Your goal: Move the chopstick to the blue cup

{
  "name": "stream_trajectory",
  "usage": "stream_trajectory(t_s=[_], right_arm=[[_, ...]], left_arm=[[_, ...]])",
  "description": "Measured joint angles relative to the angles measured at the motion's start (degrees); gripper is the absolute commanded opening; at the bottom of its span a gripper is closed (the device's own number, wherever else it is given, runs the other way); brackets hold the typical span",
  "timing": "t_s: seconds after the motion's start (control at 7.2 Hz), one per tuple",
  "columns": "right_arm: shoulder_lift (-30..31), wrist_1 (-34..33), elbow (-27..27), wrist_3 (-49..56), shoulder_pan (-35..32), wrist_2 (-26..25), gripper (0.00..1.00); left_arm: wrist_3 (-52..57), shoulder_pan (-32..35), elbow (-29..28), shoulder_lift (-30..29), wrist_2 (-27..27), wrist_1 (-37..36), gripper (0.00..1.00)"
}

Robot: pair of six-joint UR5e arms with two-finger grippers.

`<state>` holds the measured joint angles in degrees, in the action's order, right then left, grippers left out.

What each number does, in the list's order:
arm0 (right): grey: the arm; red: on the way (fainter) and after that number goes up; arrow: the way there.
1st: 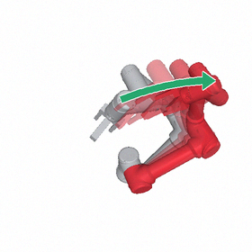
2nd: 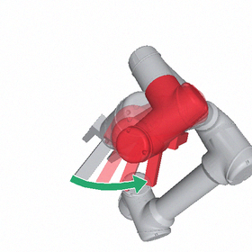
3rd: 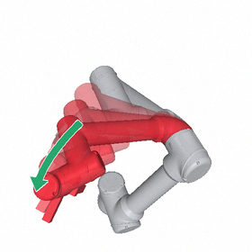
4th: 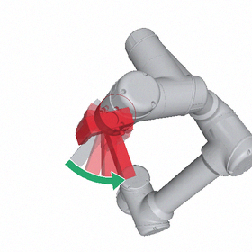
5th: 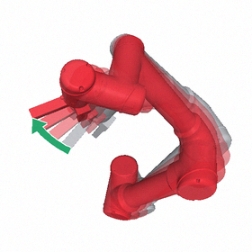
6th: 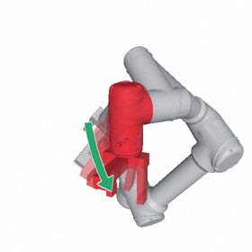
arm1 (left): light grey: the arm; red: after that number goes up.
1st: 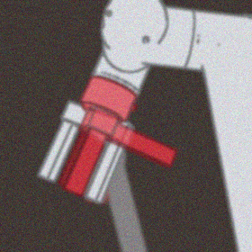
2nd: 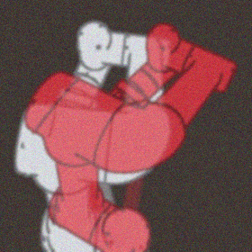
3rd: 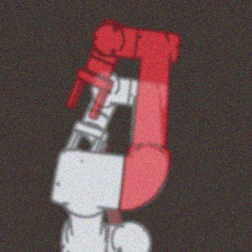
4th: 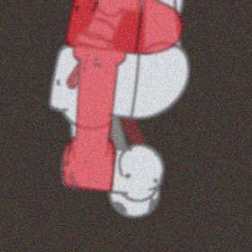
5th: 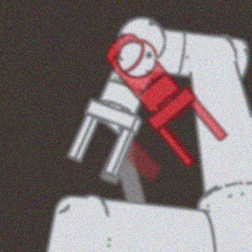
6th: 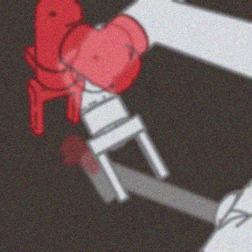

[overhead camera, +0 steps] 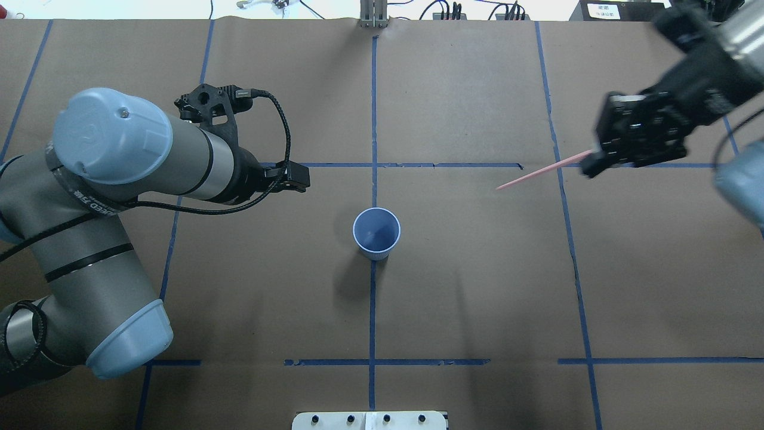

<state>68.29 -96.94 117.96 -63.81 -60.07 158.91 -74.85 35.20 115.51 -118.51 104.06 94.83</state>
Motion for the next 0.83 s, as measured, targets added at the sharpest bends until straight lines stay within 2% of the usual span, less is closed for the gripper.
stream_trajectory(t_s=[0.28, 0.42, 0.83], right_arm=[[-6.87, 0.09, -1.78, -8.56, 6.27, -1.16, 0.03], [-8.35, 0.76, -3.28, -10.21, 8.14, -2.32, 0.04], [-11.72, 7.96, -9.23, -15.20, 11.01, -3.72, 0.04]], left_arm=[[-0.27, 0.04, -0.30, 0.12, 0.00, 0.06, 1.00], [-0.34, 0.01, -0.34, 0.40, 0.00, 0.10, 1.00], [-0.46, -0.12, -0.21, 1.13, 0.00, 0.17, 1.00]])
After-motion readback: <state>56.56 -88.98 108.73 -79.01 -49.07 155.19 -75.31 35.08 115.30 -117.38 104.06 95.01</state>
